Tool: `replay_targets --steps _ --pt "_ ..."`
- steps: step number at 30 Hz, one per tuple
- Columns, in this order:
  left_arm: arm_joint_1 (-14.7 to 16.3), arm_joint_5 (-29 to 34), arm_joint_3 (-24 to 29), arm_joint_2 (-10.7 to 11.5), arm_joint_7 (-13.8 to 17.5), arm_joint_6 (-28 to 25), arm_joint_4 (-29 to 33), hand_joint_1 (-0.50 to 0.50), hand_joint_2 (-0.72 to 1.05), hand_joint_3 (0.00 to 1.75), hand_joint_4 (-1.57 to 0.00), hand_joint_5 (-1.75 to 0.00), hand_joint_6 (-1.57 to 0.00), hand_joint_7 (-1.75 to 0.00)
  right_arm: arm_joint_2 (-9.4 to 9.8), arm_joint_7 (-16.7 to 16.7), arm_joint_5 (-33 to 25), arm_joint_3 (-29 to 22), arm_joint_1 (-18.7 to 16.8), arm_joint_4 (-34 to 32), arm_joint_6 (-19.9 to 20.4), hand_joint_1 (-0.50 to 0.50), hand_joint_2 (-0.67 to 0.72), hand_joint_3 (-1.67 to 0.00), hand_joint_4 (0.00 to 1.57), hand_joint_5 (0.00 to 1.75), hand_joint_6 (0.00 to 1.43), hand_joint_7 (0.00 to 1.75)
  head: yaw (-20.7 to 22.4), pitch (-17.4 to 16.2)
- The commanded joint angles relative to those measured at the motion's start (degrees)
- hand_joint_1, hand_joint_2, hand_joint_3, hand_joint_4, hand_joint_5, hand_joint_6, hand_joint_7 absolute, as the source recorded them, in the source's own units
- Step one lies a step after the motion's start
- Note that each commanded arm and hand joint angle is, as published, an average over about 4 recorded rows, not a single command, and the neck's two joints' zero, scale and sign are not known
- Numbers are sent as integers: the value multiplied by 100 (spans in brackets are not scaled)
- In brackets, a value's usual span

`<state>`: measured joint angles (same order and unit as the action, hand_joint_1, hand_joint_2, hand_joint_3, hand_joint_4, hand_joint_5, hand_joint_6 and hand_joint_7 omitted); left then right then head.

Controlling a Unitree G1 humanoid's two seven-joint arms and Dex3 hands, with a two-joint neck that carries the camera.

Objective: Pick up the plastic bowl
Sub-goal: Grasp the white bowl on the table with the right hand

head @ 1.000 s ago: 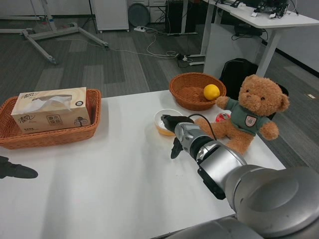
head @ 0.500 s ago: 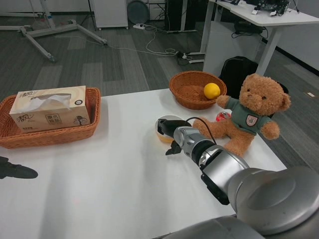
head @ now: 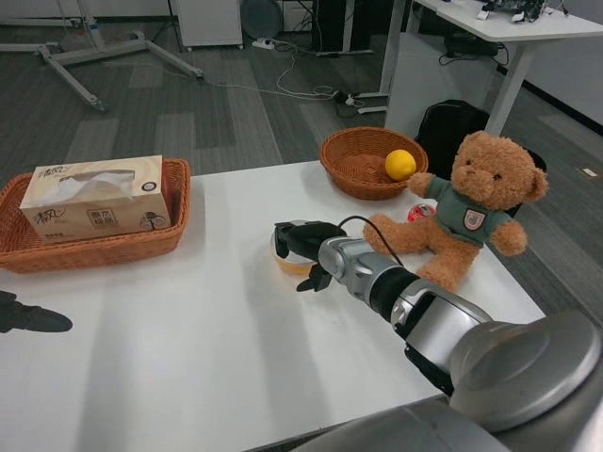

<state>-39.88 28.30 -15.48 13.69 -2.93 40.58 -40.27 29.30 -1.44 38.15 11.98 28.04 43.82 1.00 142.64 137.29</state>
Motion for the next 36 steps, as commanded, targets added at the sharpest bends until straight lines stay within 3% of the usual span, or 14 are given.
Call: replay_targets --steps 1,7,23,28,30,33,36 --pt "35 35 15 11 3 3 -27 -50 -64 9 0 0 0 0 155 -124 -115 149 -315 -403 -3 -46 -41 -79 54 165 23 154 23 -39" --pt "-29 35 19 15 3 3 -56 -50 -68 9 0 0 0 0 203 -309 -154 168 -695 -791 -38 -46 -41 -87 54 165 20 154 29 -90" --pt "-125 35 4 19 3 3 -139 -50 -72 9 0 0 0 0 179 -684 -159 -60 -1640 -2061 -64 -46 -41 -87 51 165 14 154 5 -124" --pt "-94 44 -3 24 3 3 -139 -50 -72 9 0 0 0 0 120 -700 -67 -302 -1850 -2272 -51 -46 -41 -97 46 165 4 150 -27 -101" --pt "-90 53 -20 24 3 3 -135 -50 -70 9 0 0 0 0 94 -695 30 -368 -1877 -2325 -34 -46 -41 -107 40 160 0 143 -39 -78" --pt "-88 79 -56 44 5 3 -113 -50 -68 9 0 0 0 0 76 -698 190 -429 -1903 -2453 -29 -46 -41 -111 17 143 0 117 -35 -55" --pt "-59 103 -69 63 12 3 -89 -50 -70 9 0 0 0 0 56 -704 320 -541 -1971 -2628 -40 -46 -35 -105 9 102 0 89 -37 -18"
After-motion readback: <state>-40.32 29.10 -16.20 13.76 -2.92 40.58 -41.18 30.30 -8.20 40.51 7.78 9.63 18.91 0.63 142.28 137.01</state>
